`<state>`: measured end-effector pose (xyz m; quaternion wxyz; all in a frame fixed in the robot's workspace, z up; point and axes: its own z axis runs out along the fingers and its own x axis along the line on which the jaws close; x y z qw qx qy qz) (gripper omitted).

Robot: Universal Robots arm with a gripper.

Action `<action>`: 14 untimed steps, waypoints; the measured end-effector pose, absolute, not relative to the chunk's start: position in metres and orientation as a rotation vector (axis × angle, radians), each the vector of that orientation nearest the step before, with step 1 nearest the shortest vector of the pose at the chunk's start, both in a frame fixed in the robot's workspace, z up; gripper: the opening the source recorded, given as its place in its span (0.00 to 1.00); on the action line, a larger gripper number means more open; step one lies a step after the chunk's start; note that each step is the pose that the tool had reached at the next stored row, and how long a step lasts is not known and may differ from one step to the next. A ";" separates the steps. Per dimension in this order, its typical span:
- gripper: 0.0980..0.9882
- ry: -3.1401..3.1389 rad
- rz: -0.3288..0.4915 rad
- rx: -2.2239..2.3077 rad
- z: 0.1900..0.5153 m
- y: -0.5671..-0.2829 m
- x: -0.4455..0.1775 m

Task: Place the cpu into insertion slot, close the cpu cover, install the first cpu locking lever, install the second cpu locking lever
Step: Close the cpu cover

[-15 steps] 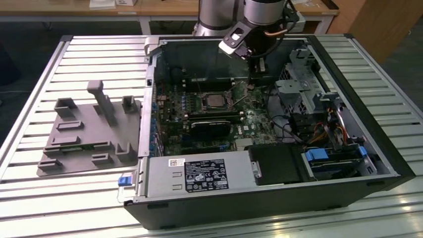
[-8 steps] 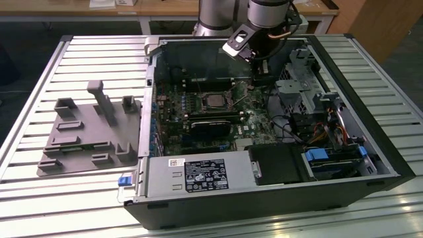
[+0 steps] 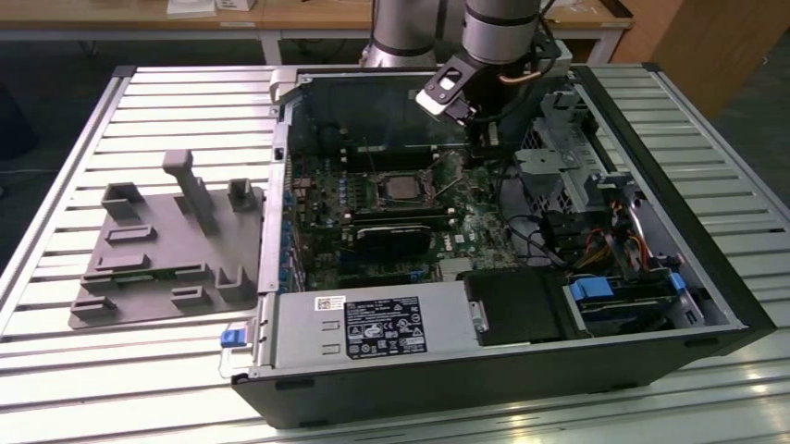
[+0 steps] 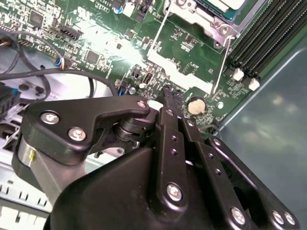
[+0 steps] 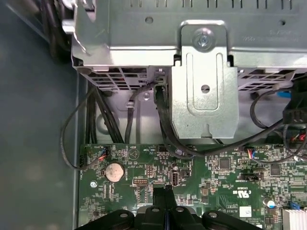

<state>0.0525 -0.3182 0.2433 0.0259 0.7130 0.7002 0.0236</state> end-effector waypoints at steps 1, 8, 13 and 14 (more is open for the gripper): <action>0.00 2.166 0.070 2.205 0.242 -0.318 0.053; 0.00 2.167 0.067 2.207 0.240 -0.318 0.053; 0.00 2.183 0.033 2.223 0.240 -0.318 0.053; 0.00 2.190 0.017 2.230 0.240 -0.318 0.053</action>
